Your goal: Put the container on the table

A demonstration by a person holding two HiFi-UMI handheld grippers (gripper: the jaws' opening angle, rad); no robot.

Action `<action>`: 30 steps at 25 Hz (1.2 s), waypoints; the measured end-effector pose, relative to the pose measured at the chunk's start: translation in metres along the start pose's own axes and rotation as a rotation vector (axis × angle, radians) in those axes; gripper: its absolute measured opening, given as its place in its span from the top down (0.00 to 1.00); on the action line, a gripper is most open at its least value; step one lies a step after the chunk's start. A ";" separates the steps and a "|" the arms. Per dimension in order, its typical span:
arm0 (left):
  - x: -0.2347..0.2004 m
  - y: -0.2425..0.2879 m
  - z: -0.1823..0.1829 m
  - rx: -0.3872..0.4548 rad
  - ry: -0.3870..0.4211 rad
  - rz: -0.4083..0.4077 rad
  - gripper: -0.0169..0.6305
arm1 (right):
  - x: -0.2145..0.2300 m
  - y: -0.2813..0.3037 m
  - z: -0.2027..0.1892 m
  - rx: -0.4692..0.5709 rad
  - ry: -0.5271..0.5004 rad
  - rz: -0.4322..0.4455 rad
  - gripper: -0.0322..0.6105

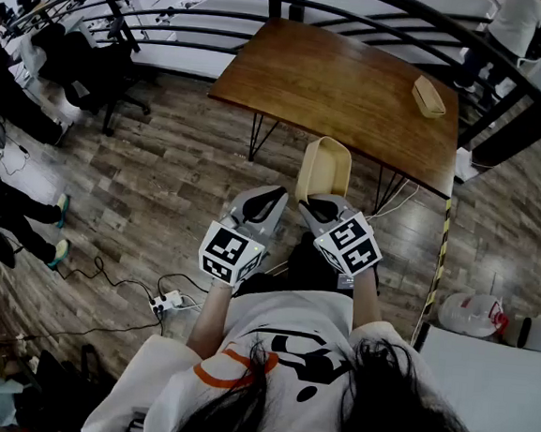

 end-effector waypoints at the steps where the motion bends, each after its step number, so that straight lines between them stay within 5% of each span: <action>1: -0.001 0.000 -0.001 -0.002 -0.001 0.002 0.97 | 0.000 0.000 -0.001 0.000 0.002 0.000 0.89; 16: -0.006 0.019 -0.016 -0.032 -0.044 -0.001 0.97 | 0.014 0.001 -0.016 -0.015 0.038 -0.002 0.89; 30: -0.067 0.123 0.008 -0.025 -0.079 0.055 0.97 | 0.131 0.039 0.000 -0.031 -0.006 0.047 0.89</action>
Point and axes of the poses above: the fingertips, and each gripper's own axes: y forward along the fingers, x to its right, z out of its top, the point moved 7 cm from there along -y, backward along the fingers, and after that the axes turned 8 degrees about -z, right-handed, at the moved point
